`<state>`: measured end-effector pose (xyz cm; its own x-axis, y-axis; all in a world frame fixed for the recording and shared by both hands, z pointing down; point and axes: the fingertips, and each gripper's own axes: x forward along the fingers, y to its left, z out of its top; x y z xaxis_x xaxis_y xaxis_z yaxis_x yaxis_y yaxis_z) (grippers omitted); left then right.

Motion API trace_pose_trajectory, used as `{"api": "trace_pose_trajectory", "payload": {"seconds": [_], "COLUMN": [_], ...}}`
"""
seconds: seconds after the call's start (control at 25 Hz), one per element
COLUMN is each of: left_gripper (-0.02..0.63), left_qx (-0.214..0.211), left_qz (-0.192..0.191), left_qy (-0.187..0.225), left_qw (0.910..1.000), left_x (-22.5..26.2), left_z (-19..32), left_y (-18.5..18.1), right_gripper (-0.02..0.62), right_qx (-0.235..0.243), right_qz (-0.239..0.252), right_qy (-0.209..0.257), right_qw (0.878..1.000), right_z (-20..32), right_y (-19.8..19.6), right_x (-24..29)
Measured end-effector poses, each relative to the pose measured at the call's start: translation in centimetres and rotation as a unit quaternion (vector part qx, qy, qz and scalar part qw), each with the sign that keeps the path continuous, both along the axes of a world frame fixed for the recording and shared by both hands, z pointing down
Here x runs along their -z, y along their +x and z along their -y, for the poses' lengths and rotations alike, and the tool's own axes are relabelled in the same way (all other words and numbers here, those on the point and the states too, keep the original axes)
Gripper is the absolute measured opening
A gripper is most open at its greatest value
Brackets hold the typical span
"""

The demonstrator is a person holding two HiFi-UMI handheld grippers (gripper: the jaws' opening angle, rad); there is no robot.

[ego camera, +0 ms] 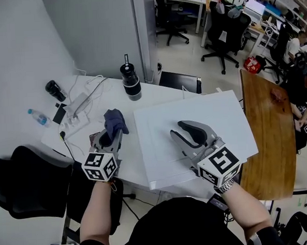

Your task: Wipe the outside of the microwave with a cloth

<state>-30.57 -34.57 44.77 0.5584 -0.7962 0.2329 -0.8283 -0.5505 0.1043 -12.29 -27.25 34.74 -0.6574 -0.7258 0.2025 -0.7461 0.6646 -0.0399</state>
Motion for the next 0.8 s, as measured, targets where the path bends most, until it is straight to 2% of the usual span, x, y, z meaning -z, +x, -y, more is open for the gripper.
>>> {"api": "trace_pose_trajectory", "payload": {"seconds": [0.16, 0.32, 0.56, 0.8], "left_gripper": [0.080, 0.080, 0.080, 0.080], "left_qx": [-0.045, -0.093, -0.181, -0.250], "left_qz": [-0.010, -0.024, -0.022, -0.034], "left_qy": [0.052, 0.080, 0.101, 0.094], "left_qw": [0.9976, 0.9922, 0.9780, 0.9630], "left_x": [5.0, 8.8, 12.0, 13.2], "left_z": [-3.1, -6.5, -11.4, -14.8], "left_y": [0.6, 1.5, 4.0, 5.5], "right_gripper": [0.174, 0.215, 0.283, 0.344], "right_qx": [0.063, 0.123, 0.192, 0.248], "right_qz": [0.013, 0.024, 0.040, 0.062], "right_qy": [-0.002, 0.003, 0.021, 0.029], "right_qw": [0.998, 0.992, 0.980, 0.966], "right_z": [-0.7, -1.8, -3.6, -5.7], "right_y": [-3.4, -6.4, -9.4, -10.5], "right_x": [0.4, 1.1, 2.6, 4.1]}}
